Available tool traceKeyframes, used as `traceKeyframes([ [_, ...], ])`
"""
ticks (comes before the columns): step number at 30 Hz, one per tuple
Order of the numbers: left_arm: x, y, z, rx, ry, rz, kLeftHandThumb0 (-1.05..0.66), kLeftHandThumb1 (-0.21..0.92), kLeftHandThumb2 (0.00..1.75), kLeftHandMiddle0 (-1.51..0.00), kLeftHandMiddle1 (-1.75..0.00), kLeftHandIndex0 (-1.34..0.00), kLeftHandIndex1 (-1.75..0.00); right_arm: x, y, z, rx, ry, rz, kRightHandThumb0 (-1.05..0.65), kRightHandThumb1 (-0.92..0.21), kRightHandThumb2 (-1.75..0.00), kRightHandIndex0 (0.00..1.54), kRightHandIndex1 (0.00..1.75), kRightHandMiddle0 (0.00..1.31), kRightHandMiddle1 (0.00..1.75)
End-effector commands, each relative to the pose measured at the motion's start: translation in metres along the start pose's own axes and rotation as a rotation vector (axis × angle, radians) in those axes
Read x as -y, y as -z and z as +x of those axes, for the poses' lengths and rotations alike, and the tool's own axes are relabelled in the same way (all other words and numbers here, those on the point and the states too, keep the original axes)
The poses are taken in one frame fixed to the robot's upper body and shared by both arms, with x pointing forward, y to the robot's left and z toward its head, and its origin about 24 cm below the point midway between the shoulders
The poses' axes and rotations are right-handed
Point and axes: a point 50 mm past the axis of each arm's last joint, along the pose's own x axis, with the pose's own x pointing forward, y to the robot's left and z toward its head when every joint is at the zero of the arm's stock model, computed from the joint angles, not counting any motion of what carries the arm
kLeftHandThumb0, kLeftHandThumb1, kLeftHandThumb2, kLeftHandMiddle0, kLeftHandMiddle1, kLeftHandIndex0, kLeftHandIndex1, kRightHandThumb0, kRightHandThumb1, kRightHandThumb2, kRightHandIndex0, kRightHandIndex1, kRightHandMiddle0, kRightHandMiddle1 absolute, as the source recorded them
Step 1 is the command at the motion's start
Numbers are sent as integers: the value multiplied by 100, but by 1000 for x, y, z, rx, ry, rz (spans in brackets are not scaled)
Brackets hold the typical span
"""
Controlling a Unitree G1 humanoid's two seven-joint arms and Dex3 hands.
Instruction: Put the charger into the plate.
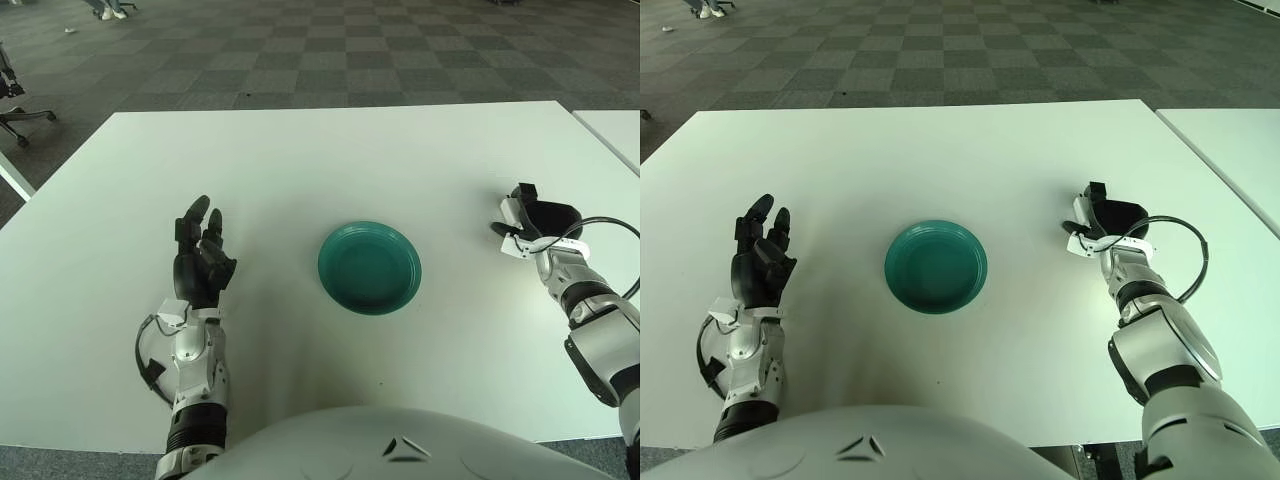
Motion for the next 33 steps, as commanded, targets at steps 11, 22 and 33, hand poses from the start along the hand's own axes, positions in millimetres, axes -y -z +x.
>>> traceKeyframes([
  [11, 5, 28, -18, -149, -9, -32, -95, 92, 95, -35, -2, 0, -86, 44, -60, 18, 165, 265, 288, -42, -53, -104, 106, 175, 45, 175],
  [22, 8, 37, -19, -198, 50, -16, -93, 92, 96, -30, 0, 0, -82, 80, -121, -9, 612, 508, 357, -42, -51, -106, 99, 175, 46, 175],
  [33, 14, 36, -21, -172, 79, 8, -95, 92, 99, -30, 0, 0, -82, 82, -167, -41, 878, 487, 353, -43, -49, -110, 98, 175, 48, 175],
])
